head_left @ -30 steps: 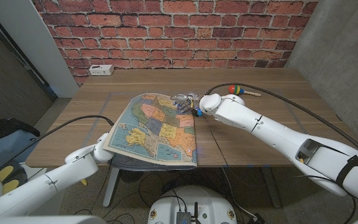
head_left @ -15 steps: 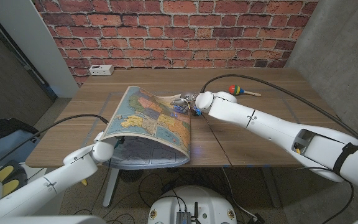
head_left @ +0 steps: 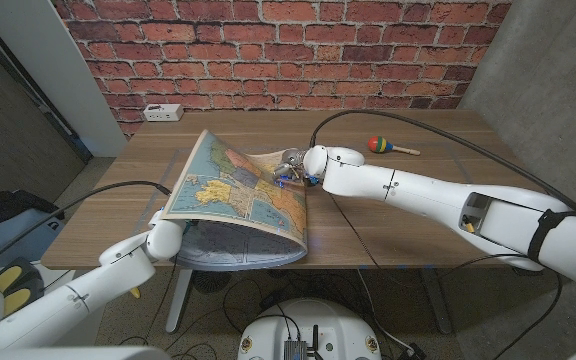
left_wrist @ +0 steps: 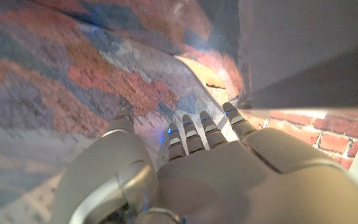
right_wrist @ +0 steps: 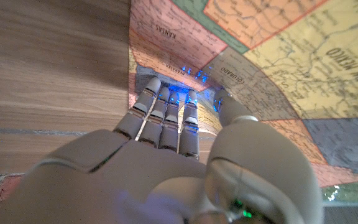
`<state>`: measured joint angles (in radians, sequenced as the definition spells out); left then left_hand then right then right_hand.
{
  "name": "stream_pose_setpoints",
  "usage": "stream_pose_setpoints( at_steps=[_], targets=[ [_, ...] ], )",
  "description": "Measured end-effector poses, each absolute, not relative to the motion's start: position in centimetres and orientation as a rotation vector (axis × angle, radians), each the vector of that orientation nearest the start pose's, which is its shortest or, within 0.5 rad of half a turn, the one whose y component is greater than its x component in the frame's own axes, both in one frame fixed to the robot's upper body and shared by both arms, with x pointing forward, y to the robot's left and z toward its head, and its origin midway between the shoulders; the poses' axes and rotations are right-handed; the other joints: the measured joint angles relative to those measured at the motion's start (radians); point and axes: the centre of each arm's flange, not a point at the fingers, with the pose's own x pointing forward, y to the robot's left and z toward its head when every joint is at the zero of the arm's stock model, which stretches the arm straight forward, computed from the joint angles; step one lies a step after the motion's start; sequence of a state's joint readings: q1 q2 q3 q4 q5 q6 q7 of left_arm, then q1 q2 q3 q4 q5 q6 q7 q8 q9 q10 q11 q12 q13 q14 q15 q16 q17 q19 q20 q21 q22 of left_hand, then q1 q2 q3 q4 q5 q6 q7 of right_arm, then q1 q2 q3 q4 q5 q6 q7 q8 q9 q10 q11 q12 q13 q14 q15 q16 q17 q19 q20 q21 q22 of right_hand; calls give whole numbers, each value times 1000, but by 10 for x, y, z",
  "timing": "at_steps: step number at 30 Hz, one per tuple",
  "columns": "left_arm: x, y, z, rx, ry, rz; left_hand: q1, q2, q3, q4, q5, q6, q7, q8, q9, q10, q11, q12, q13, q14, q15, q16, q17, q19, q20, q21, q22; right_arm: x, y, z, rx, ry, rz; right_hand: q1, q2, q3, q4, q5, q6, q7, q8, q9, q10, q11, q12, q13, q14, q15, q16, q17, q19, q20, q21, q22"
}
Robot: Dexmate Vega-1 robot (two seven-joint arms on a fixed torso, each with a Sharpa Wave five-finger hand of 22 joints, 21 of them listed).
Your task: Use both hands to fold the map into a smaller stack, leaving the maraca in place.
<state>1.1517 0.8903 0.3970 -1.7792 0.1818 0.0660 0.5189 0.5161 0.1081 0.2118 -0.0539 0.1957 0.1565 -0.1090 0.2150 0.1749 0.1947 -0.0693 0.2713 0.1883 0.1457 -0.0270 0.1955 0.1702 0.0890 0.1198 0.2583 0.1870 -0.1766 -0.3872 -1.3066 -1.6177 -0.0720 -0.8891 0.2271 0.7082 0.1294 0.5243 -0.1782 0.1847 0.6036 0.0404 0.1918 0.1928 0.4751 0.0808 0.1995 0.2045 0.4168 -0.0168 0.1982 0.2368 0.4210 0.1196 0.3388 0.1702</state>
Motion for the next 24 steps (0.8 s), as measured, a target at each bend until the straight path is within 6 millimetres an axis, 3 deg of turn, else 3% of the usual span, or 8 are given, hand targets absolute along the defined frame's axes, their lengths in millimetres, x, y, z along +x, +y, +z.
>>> stream_pose_setpoints(
  at_steps=[4,7,12,17,24],
  targets=[
    [547,317,-65,962,-719,289,-6,-5,0,0,0,122,38,20,5,125,14,34,16,101,-9,25,9,37,-1,0,6,620,14,-8,-1441,-97,380,28,-4,6,-8,0,-4,-4,0,1,-7,-8,0,0,-8,-9,0,-5,-16,11,-10,-1],
    [540,314,-62,950,-778,314,-31,21,4,-2,-4,227,74,40,12,214,31,71,35,198,-11,46,18,76,-7,15,11,619,16,-11,-1478,-93,365,47,-5,10,-12,0,0,-11,0,2,-9,-24,0,2,-14,-14,0,-9,-18,9,-16,-1],
    [528,312,-59,909,-899,363,-52,41,33,5,-4,369,116,80,23,323,44,136,64,333,-6,80,39,130,-21,41,20,618,17,-13,-1526,-85,342,57,-15,10,-12,0,-5,-16,0,3,-9,-24,0,3,-19,-19,0,-10,-20,7,-19,0],
    [515,310,-57,858,-1031,413,-51,60,55,8,-4,430,137,105,35,375,53,176,85,422,-9,114,65,170,-31,60,25,618,17,-16,-1556,-78,328,57,-15,10,-12,0,-6,-16,0,3,-9,-24,0,3,-19,-20,0,-14,-20,7,-20,0],
    [497,308,-55,789,-1197,465,-45,66,75,0,-4,460,143,122,46,416,59,211,111,486,-16,173,118,217,-30,86,35,617,17,-18,-1576,-71,317,62,-20,7,-9,0,-6,-16,0,2,-9,-24,0,3,-24,-24,0,-14,-16,3,-20,0]
  ],
)
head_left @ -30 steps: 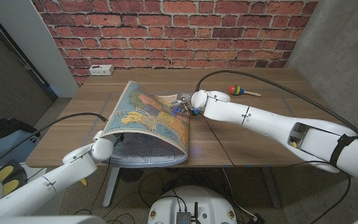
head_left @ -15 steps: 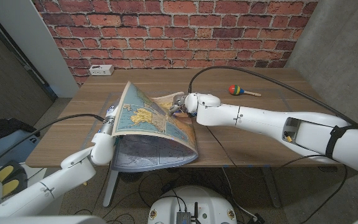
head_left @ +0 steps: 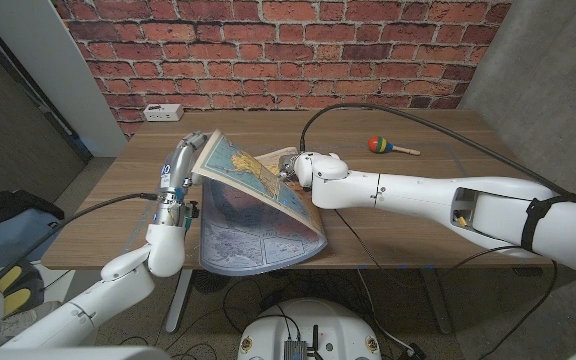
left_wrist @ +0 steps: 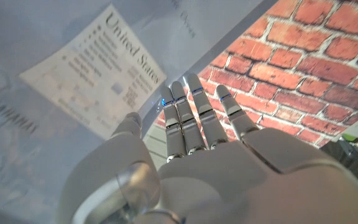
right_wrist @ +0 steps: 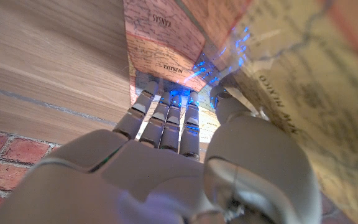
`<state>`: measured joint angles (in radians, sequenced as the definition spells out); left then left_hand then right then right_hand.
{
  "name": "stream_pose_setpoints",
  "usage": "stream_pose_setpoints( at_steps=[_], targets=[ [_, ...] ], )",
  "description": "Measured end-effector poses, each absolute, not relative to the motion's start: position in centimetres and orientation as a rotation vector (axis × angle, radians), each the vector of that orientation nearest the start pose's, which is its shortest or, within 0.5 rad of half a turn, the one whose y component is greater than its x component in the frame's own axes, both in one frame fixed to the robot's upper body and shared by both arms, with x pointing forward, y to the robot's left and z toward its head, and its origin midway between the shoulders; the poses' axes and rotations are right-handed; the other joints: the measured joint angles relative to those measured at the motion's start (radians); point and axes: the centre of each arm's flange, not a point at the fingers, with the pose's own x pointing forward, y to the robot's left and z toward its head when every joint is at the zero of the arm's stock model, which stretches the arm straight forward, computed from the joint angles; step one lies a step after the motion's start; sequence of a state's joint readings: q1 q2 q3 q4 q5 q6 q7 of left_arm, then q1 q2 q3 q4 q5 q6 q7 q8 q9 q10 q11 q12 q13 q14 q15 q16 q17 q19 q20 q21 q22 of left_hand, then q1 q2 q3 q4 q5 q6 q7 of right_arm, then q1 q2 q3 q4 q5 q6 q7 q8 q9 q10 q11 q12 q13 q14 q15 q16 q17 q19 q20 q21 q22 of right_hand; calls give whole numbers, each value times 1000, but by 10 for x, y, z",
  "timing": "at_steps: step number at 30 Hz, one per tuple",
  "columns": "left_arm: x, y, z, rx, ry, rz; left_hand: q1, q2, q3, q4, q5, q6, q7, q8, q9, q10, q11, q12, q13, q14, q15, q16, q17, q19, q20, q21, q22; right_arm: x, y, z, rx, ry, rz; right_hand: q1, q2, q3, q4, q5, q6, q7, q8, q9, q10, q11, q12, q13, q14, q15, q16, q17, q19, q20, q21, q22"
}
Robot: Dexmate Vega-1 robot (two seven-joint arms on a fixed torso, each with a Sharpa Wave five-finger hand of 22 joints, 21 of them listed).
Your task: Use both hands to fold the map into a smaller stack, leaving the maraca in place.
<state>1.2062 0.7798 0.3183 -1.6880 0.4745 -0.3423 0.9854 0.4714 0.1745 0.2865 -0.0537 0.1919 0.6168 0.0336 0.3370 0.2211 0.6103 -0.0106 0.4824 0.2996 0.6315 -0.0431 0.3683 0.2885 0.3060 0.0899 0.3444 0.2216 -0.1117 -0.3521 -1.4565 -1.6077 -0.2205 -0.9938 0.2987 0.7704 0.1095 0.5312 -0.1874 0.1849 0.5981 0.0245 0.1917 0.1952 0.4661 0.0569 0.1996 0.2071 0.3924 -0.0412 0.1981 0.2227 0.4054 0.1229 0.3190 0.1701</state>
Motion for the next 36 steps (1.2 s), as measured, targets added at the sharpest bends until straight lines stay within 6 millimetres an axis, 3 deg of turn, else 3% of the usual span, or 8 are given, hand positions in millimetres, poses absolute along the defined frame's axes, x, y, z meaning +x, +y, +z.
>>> stream_pose_setpoints(
  at_steps=[14,29,33,36],
  targets=[
    [458,303,-43,589,-1532,495,-5,3,9,7,0,-6,-5,7,5,5,-5,18,30,7,-7,32,57,26,5,18,13,618,16,-20,-1588,-65,305,4,4,-8,8,0,0,0,0,-1,-4,4,0,0,0,0,0,3,0,0,-6,0],
    [451,307,-46,523,-1570,481,-37,-22,10,15,0,-13,-19,3,9,-16,-7,21,48,7,-7,39,67,31,25,26,18,617,9,-19,-1607,-58,271,26,3,-8,8,0,-2,-2,-5,-3,-4,3,0,0,-2,2,7,0,11,-11,-6,0],
    [453,309,-45,534,-1540,469,-58,-43,6,12,0,-35,-31,-3,9,-62,-12,15,58,-43,-8,17,70,9,46,26,23,616,6,-18,-1608,-58,265,37,3,-8,8,0,-4,-3,1,-3,-4,3,0,0,-2,2,7,0,11,-11,-6,0],
    [450,310,-43,564,-1505,445,-66,-67,0,5,0,-105,-55,-39,1,-148,-19,-20,60,-125,-4,-37,58,-28,75,21,23,615,2,-17,-1606,-54,257,37,3,-10,10,0,-4,-3,1,-3,-4,3,0,0,-7,-4,7,0,11,-11,-10,0]
  ],
)
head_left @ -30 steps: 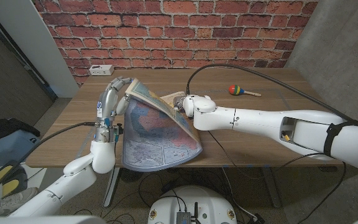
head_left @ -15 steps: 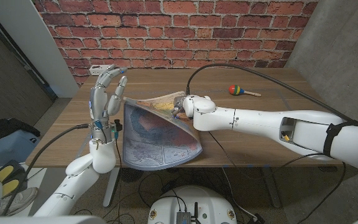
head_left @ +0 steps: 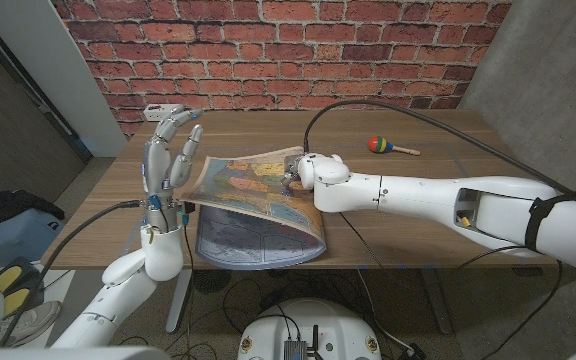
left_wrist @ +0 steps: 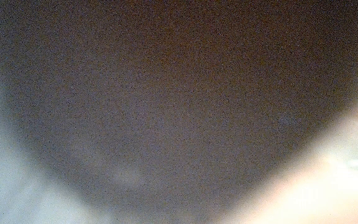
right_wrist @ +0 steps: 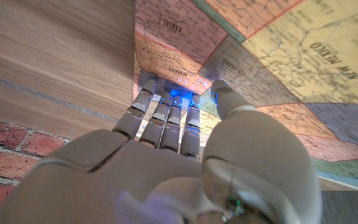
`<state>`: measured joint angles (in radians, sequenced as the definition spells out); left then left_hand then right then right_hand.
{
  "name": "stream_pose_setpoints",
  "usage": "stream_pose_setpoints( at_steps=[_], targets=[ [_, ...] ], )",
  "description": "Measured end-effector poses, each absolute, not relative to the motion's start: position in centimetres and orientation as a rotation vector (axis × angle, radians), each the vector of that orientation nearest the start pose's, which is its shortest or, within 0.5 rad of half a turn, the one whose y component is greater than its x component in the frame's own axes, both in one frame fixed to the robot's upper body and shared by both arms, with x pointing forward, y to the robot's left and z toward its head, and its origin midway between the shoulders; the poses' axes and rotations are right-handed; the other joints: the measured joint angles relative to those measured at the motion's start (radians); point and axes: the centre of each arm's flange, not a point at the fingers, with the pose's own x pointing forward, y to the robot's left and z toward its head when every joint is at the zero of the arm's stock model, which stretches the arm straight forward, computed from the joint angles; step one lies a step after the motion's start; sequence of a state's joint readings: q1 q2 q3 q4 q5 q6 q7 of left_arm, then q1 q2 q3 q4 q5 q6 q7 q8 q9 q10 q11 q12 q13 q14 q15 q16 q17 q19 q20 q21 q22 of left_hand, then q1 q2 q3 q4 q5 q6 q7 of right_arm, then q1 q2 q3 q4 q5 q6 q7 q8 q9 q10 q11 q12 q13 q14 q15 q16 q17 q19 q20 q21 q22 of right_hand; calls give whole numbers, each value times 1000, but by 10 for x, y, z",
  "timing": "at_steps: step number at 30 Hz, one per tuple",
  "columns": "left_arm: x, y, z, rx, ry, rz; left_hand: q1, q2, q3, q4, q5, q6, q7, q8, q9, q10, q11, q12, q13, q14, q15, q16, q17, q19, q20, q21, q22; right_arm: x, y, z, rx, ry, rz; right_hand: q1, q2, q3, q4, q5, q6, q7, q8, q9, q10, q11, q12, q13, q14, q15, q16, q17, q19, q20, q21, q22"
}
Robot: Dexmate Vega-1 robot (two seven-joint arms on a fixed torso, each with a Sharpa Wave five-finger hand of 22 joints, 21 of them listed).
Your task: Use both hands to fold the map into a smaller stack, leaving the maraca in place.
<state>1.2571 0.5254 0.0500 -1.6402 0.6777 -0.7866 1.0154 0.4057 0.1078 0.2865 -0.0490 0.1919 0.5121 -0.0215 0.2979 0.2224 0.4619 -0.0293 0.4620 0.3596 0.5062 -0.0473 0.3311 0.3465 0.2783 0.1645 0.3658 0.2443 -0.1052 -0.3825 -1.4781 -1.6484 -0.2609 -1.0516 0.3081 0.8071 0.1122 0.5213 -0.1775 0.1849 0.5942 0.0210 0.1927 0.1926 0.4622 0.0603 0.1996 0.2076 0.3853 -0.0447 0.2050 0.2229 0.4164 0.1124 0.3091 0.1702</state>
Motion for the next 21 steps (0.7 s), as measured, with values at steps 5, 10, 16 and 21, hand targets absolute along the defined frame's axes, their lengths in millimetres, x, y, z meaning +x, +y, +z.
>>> stream_pose_setpoints(
  at_steps=[5,10,16,21],
  targets=[
    [443,319,-32,611,-1417,425,-10,-10,10,-21,-8,-74,-32,-50,-17,-102,2,-72,-22,-110,9,-73,-46,-59,16,-19,-2,612,-4,-15,-1598,-48,250,0,0,-9,9,0,-2,-2,0,0,-3,-3,0,0,-6,5,0,3,0,0,-4,0],
    [445,323,-19,695,-1284,362,0,-21,14,-38,-8,-118,-45,-79,-27,-141,2,-110,-42,-158,15,-109,-81,-70,25,-22,-12,607,-8,-13,-1582,-51,252,-8,-7,-23,23,0,-24,-8,-5,2,-37,1,-4,0,-39,8,0,6,-4,-4,-13,0],
    [456,328,-8,805,-1091,267,0,-21,17,-50,-8,-129,-45,-87,-32,-143,6,-122,-58,-151,9,-110,-106,-56,29,-22,-20,601,-14,-8,-1556,-52,253,-47,1,-45,45,0,-66,-9,-12,5,-79,1,-11,0,-74,13,0,13,-11,-11,-28,5],
    [470,327,-11,886,-922,154,0,-31,22,-63,-15,-79,-21,-81,-37,-97,-1,-126,-78,-121,4,-110,-135,-28,15,-18,-28,598,-18,-5,-1547,-49,247,-50,5,-49,49,0,-68,-11,-11,3,-87,-1,-11,0,-77,16,0,13,-14,-14,-32,7]
  ],
)
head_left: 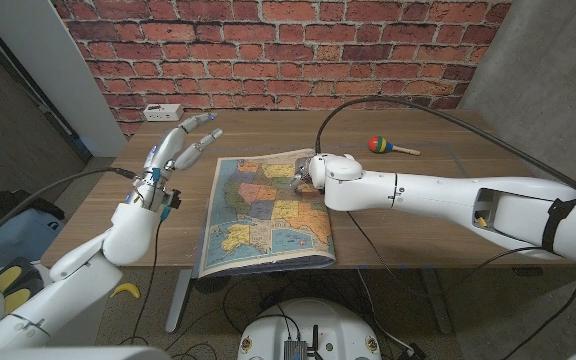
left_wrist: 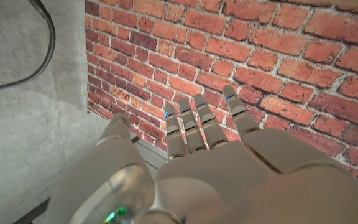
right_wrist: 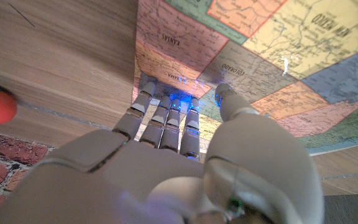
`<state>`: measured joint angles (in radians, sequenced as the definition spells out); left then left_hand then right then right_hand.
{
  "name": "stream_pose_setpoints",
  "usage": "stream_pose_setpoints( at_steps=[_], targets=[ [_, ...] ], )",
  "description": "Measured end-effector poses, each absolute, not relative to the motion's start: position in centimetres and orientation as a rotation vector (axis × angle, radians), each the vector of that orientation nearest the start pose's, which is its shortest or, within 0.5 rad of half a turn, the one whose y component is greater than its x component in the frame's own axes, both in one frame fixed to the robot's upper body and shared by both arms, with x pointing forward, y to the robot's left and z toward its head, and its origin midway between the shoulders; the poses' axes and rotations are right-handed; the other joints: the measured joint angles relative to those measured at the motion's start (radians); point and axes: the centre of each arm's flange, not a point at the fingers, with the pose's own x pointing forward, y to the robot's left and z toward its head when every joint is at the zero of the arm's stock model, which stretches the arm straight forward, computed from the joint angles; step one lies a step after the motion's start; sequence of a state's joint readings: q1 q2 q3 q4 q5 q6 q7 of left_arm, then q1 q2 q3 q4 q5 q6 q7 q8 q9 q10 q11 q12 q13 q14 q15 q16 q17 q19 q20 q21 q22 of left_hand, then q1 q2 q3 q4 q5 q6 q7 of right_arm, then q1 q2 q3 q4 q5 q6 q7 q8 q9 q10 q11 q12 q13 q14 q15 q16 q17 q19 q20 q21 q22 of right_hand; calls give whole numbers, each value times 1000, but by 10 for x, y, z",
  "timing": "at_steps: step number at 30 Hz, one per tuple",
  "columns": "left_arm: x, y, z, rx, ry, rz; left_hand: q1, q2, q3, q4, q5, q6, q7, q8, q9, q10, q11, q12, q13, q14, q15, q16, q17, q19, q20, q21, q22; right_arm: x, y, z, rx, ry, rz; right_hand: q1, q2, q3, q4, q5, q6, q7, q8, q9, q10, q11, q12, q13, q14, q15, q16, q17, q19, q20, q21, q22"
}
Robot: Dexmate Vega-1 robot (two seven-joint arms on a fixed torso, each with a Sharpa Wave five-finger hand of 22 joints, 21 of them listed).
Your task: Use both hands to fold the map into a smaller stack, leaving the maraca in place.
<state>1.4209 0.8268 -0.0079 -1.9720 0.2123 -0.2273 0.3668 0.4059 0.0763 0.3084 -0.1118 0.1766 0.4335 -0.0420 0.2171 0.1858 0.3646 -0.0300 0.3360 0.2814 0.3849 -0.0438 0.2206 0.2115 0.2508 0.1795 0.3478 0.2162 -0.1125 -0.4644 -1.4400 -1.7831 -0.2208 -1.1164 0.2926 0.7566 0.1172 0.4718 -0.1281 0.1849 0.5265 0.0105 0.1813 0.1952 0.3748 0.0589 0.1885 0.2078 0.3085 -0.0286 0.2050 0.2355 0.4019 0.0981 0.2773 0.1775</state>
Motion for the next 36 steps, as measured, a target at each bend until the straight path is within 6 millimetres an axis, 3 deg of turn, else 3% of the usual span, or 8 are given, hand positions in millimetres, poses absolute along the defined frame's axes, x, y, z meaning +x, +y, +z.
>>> stream_pose_setpoints(
  at_steps=[7,9,17,22,26,30,32,36],
  targets=[
    [481,317,-18,1005,-739,-3,45,-6,27,-35,0,163,-12,28,-5,76,-22,-14,-45,38,-3,-21,-37,47,-5,7,-19,596,-20,1,-1541,-56,233,0,0,-4,-4,0,-11,0,0,0,-11,0,0,0,-11,0,0,0,0,0,-4,-1],
    [484,315,-21,1027,-699,-28,64,-5,36,-44,0,183,-21,28,-7,76,-22,-31,-57,9,0,-33,-39,34,-30,-5,-22,596,-20,2,-1540,-59,230,0,0,-4,-4,0,-11,0,0,0,-11,0,0,0,-11,0,0,0,0,0,-8,-1],
    [498,299,-35,1124,-551,-137,124,-31,48,-57,0,108,-51,-35,-9,-6,-41,-103,-86,-111,3,-51,-44,-17,-91,-47,-30,595,-21,3,-1542,-67,222,0,0,-8,-8,0,-11,0,0,0,-15,4,0,0,-20,1,0,0,0,0,-8,-1],
    [505,292,-43,1173,-494,-167,151,-33,41,-43,0,-77,-88,-48,-9,-158,-55,-152,-96,-258,5,-51,-44,-87,-109,-97,-30,595,-21,3,-1543,-73,218,0,0,-8,-8,0,-11,0,0,0,-18,0,0,0,-20,2,0,0,0,0,-11,-1],
    [508,289,-49,1205,-462,-167,154,-24,23,-25,6,-269,-134,-48,-9,-324,-57,-156,-100,-408,10,-51,-44,-193,-133,-147,-30,594,-21,3,-1545,-77,216,0,0,-11,-11,0,-11,0,0,0,-20,-2,0,0,-23,-2,0,0,0,0,-11,-1],
    [512,283,-56,1236,-441,-177,116,13,-3,0,6,-450,-161,-48,-9,-480,-57,-156,-100,-540,10,-51,-44,-327,-130,-166,-30,594,-20,3,-1545,-79,216,0,0,-12,-12,0,-11,0,0,0,-20,-2,0,0,-23,-2,0,0,0,0,-11,-1],
    [513,282,-57,1241,-438,-175,77,18,-20,17,6,-526,-168,-48,-9,-526,-56,-156,-100,-552,11,-51,-42,-399,-125,-169,-30,594,-20,3,-1545,-79,216,0,0,-12,-12,0,-11,0,0,0,-20,-2,0,0,-23,-2,0,0,0,0,-11,-1],
    [517,278,-64,1257,-427,-186,6,33,-51,49,6,-604,-174,-48,-9,-534,-52,-156,-100,-552,11,-51,-38,-419,-124,-171,-30,594,-20,3,-1544,-81,216,0,0,-12,-12,0,-11,0,0,0,-20,-2,4,0,-23,-2,0,0,0,0,-11,-1]
  ],
)
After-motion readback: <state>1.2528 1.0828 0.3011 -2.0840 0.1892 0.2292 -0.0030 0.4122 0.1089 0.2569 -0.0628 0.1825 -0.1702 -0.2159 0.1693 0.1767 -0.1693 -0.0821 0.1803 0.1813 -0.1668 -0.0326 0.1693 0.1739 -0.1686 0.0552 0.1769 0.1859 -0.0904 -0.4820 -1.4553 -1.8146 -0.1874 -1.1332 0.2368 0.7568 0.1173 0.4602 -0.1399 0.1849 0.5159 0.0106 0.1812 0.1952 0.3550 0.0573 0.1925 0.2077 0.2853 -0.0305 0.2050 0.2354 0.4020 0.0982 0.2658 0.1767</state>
